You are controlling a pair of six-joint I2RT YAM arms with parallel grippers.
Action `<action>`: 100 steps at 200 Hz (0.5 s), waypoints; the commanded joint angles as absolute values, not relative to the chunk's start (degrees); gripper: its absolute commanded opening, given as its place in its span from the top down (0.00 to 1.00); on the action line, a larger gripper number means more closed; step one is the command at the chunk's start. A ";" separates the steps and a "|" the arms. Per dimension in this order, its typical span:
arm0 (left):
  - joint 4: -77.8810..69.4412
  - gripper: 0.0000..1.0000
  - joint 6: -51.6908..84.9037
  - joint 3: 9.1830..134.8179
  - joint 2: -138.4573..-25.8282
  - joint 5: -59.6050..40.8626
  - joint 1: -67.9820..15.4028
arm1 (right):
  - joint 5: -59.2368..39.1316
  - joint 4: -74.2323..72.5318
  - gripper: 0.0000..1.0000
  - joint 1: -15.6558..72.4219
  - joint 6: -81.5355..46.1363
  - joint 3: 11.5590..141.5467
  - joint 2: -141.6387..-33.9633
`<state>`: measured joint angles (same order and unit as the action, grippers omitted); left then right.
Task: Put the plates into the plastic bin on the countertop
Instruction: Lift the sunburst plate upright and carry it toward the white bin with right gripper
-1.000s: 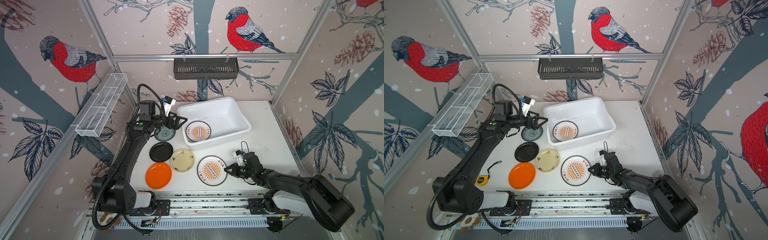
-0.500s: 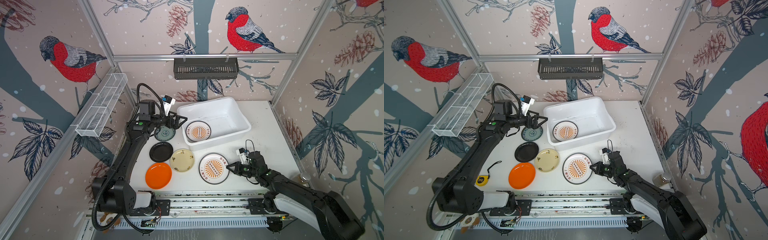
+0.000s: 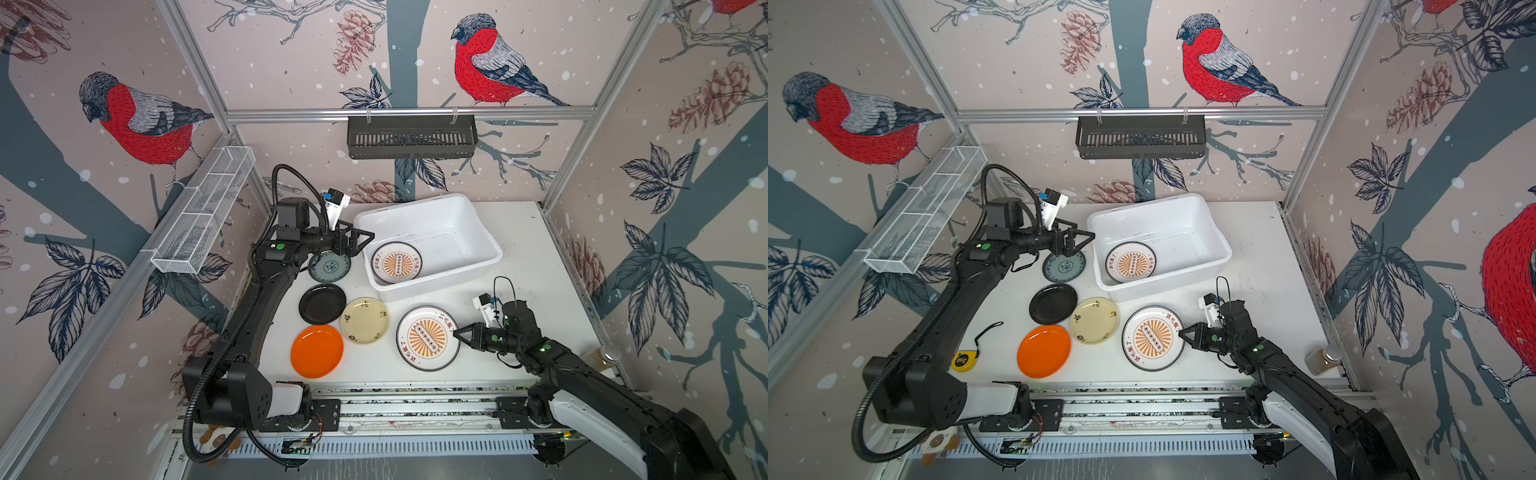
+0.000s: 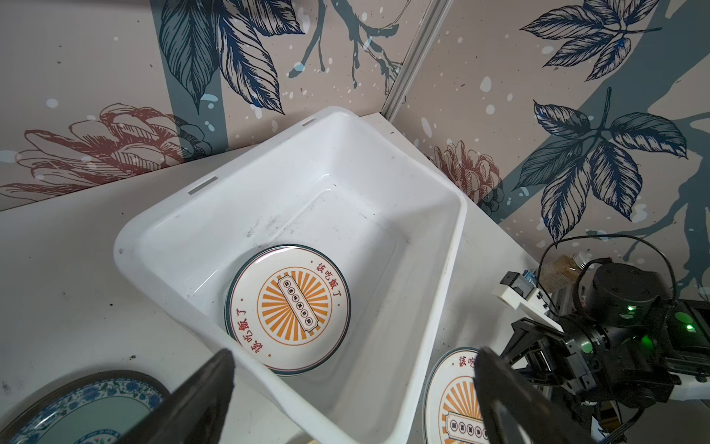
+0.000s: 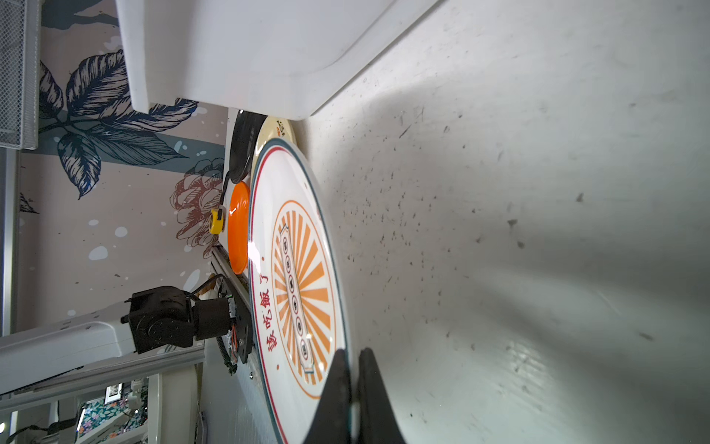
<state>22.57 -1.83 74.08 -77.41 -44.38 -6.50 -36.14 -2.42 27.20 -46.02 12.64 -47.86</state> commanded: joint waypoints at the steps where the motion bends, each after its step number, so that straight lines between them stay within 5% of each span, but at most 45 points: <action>1: 20.22 0.04 -1.67 74.91 -77.26 -43.28 -6.50 | -38.75 -0.80 0.99 27.42 -44.61 14.33 -46.41; 100: 22.43 0.04 -1.54 78.14 -78.49 -38.40 -6.50 | -39.47 7.14 0.99 30.25 -41.55 26.56 -46.72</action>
<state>23.03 -1.37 77.01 -78.35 -40.12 -6.50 -38.37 6.59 30.02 -43.09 23.68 -45.98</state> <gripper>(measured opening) 0.960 0.078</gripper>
